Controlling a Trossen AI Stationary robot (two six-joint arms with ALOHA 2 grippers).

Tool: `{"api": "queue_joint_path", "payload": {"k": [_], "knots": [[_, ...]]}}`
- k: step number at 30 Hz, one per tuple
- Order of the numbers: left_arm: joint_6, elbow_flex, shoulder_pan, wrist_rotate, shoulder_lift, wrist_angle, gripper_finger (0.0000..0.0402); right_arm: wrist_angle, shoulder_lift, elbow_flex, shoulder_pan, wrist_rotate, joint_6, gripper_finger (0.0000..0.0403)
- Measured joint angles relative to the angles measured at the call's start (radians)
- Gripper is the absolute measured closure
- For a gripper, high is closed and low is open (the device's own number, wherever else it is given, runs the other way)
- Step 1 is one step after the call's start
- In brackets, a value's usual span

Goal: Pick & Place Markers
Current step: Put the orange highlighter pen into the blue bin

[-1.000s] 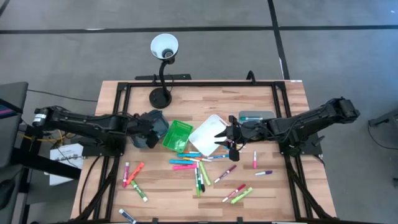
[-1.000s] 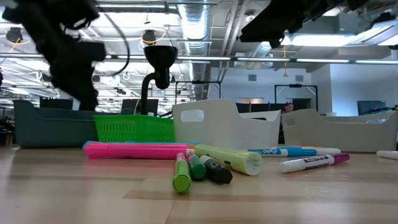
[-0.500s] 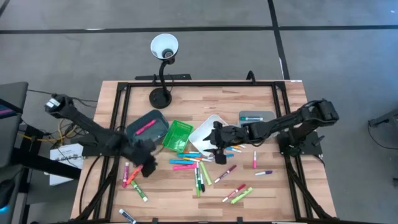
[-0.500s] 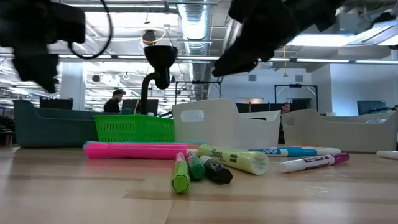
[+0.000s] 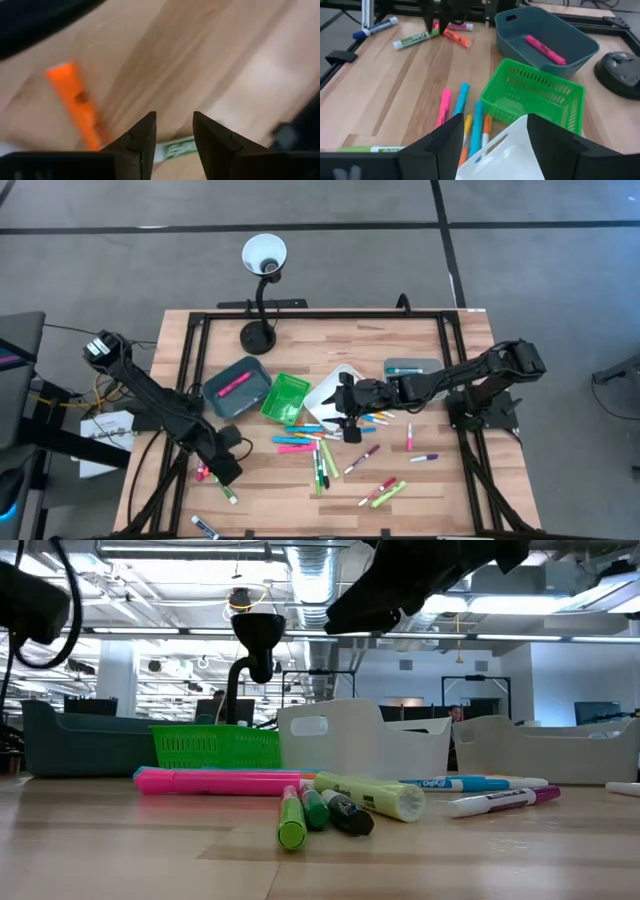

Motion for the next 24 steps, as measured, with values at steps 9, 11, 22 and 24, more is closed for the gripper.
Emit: {"api": "queue_joint_path", "payload": {"k": [9, 11, 22, 24], "knots": [[-0.019, -0.002, -0.002, 0.008, 0.011, -0.128, 0.0277, 0.02, 0.0, 0.006, -0.011, 0.002, -0.076, 0.0197], [-0.019, -0.018, -0.002, 0.005, 0.022, -0.124, 0.0277, 0.02, 0.0, 0.006, -0.015, 0.0, -0.076, 0.0197], [0.014, -0.079, -0.002, 0.0, 0.127, -0.084, 0.0311, 0.016, -0.001, 0.006, -0.013, 0.0, -0.07, 0.0198], [0.009, -0.076, -0.003, -0.018, 0.126, -0.08, 0.0334, 0.013, -0.001, 0.006, -0.013, -0.001, -0.059, 0.0198]]}}
